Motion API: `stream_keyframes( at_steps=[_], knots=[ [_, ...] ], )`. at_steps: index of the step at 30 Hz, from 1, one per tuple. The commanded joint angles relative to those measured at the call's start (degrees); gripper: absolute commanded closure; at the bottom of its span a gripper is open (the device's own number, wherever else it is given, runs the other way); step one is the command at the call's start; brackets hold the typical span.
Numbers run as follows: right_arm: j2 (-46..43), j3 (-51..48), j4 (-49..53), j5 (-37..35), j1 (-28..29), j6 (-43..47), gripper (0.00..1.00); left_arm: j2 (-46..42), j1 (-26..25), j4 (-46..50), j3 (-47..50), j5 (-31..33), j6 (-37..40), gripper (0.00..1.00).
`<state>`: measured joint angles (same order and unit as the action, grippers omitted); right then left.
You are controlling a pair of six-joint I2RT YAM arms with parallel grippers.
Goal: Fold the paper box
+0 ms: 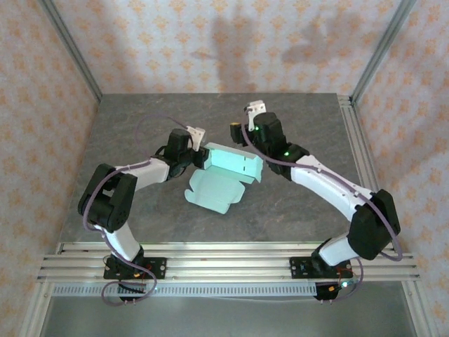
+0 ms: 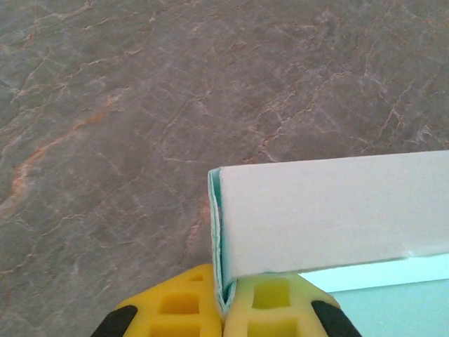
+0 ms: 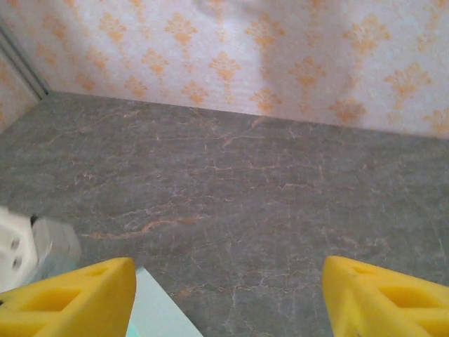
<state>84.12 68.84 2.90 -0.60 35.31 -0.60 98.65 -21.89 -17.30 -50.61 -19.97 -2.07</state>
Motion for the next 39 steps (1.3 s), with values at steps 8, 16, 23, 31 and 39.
stream_keyframes(
  at_steps=[8,16,23,31,39],
  knots=[
    [7.0,4.9,12.8,19.8,-7.3,-13.4,0.31,-0.3,-6.1,-12.8,4.3,7.6,1.1,1.00],
    [14.6,7.6,15.4,31.4,-8.3,-9.9,0.35,0.4,-8.3,-13.3,5.2,8.7,3.6,1.00],
    [19.8,9.2,14.5,38.7,-8.3,-7.7,0.36,1.6,-8.5,-13.1,5.5,8.0,3.0,0.99],
    [22.0,7.7,13.4,40.4,-8.3,-7.1,0.41,2.4,-8.8,-13.6,6.2,7.2,2.3,0.96],
    [23.2,6.4,13.7,40.4,-8.3,-5.7,0.41,3.6,-8.7,-11.5,4.9,5.5,2.2,0.91]
  ],
)
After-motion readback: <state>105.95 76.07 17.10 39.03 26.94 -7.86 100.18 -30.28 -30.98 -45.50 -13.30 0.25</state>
